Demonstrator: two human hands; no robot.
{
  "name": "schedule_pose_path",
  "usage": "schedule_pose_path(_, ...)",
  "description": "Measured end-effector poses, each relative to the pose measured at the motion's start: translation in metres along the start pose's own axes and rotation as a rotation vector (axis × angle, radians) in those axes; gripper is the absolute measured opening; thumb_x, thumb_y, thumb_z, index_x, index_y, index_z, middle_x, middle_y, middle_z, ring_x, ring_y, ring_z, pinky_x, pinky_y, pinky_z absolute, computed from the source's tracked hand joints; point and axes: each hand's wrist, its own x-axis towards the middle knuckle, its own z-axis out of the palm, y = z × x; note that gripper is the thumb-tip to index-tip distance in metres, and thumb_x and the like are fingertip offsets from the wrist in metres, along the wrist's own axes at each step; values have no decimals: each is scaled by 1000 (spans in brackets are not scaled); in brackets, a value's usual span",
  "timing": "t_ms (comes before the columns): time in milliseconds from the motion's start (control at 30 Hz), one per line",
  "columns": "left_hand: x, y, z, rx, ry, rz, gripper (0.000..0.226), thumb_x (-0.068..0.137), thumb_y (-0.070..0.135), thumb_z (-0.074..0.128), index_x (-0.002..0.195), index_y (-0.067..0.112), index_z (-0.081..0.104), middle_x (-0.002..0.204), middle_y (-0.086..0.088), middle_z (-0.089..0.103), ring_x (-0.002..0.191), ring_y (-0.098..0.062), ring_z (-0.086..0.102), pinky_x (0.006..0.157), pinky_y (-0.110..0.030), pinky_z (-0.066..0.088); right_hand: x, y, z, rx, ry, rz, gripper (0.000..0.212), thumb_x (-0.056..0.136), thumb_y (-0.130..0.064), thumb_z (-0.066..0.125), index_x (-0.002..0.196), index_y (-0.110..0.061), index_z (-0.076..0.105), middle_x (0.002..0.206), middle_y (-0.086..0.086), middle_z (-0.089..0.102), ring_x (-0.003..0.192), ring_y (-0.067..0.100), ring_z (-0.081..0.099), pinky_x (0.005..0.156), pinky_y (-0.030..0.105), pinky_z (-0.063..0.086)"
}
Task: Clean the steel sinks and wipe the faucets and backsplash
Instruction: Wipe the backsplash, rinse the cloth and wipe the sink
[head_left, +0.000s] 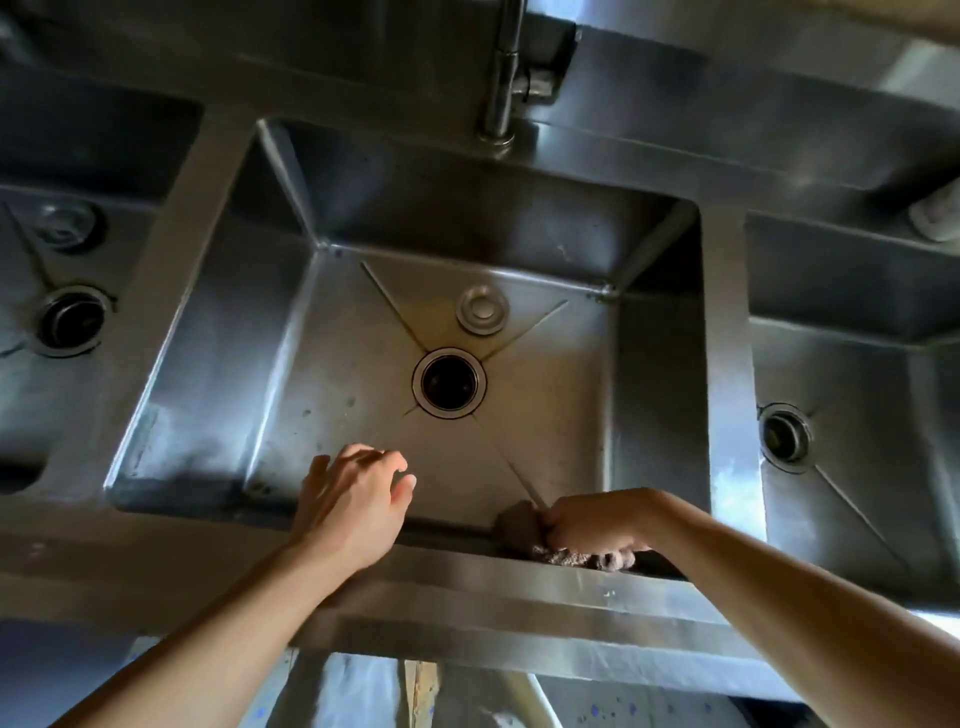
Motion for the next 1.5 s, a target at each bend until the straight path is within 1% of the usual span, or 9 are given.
schedule_pose_path(233, 4, 17, -18, 49, -140, 118, 26, 100, 37, 38, 119, 29, 53, 122, 7, 58, 116, -15, 48, 97, -32, 36, -55, -14, 5, 58, 168, 17, 24, 88, -3, 37, 92, 5, 59, 71, 11, 50, 55, 18, 43, 48, 26, 34)
schedule_pose_path(400, 12, 35, -35, -86, -192, 156, 30, 99, 38, 41, 127, 30, 50, 130, 3, 56, 117, -20, 51, 94, -28, 38, -56, -33, 4, 81, 434, 86, 30, 95, -8, 37, 108, -11, 64, 110, 11, 64, 90, 21, 54, 76, 30, 40)
schedule_pose_path(567, 29, 41, -20, -548, -385, 84, 38, 95, 36, 51, 132, 29, 47, 134, 0, 54, 122, -22, 50, 103, -33, 38, -55, -37, 22, 1030, 883, -44, 19, 96, -5, 42, 91, -13, 59, 80, 9, 60, 65, 13, 59, 58, 24, 46)
schedule_pose_path(700, 33, 64, -30, -1086, -723, -179, 40, 86, 55, 57, 123, 39, 55, 133, 5, 55, 114, -23, 58, 85, -38, 46, -60, -46, 32, 1449, 1013, -213, 12, 91, -2, 54, 90, -13, 54, 87, 10, 60, 82, 21, 59, 79, 37, 50)
schedule_pose_path(833, 35, 86, -39, -1341, -978, -272, 42, 90, 51, 52, 119, 22, 61, 112, -10, 69, 99, -29, 65, 90, -48, 47, -63, -58, 34, 1427, 1025, -232, 32, 85, 8, 46, 98, -16, 62, 107, 15, 63, 106, 28, 60, 99, 45, 48)
schedule_pose_path(1033, 36, 112, -33, -1365, -686, -273, 19, 99, 14, 45, 83, 13, 56, 54, 2, 67, 66, -21, 61, 64, -29, 46, -85, -31, 41, 986, 1315, -61, 39, 86, 8, 42, 109, -20, 56, 108, 0, 62, 98, 21, 61, 86, 35, 52)
schedule_pose_path(1133, 39, 121, -24, -1347, -660, -243, 21, 99, 9, 42, 90, 13, 61, 66, -3, 70, 73, -22, 62, 68, -30, 48, -99, 5, 31, 702, 1582, 179, 39, 87, 2, 53, 122, -15, 55, 126, 5, 51, 112, 20, 51, 92, 29, 42)
schedule_pose_path(1400, 64, 127, 7, -891, -871, -39, 19, 93, 9, 54, 110, 5, 62, 105, -12, 70, 103, -28, 64, 103, -41, 43, -59, 78, 19, 242, 1386, 193, 68, 93, -35, 49, 151, -14, 20, 156, 10, 15, 137, 34, 28, 107, 42, 36)
schedule_pose_path(1500, 55, 142, 24, -659, -1062, 136, 14, 92, 10, 57, 104, 13, 63, 93, -1, 69, 84, -10, 65, 79, -22, 52, -52, 87, 22, 226, 1414, 198, 67, 95, -45, 35, 153, -19, 13, 160, 4, 8, 141, 29, 27, 104, 42, 39)
